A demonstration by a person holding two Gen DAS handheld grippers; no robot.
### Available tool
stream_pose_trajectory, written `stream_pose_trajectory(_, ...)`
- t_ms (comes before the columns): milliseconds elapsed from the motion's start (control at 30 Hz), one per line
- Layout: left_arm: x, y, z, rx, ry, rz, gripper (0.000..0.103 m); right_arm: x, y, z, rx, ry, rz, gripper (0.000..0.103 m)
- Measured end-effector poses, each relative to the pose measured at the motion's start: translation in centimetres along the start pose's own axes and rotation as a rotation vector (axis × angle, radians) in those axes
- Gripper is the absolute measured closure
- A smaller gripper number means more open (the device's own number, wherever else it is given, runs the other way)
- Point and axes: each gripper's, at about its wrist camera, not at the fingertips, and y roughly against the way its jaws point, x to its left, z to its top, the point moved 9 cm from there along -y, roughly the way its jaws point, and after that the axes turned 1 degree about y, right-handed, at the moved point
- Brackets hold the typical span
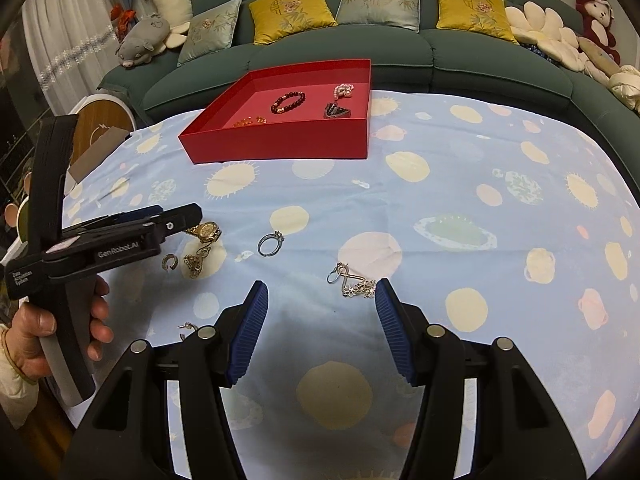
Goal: Organize jewelry
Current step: 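Grasp the gold watch with the left gripper and lift it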
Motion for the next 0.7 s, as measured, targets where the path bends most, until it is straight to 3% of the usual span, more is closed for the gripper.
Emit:
stream_pose_trajectory(267,0.3,-1.5,-0.9,0.011,-0.125,0.095,0.035,0.6,-0.2,0.2,0.005,0.007,0.013,0.049)
stream_pose_trajectory(500,3.9,-0.2,-1.5,0.028,-0.016,0.136,0.036,0.7,0.3,0.6,-0.009,0.007,0.024,0.049)
stream_pose_trajectory(700,4.3,0.5,-1.7,0.018,0.011,0.131,0.051,1.4,0.3,0.6,-0.007,0.018,0.034,0.049)
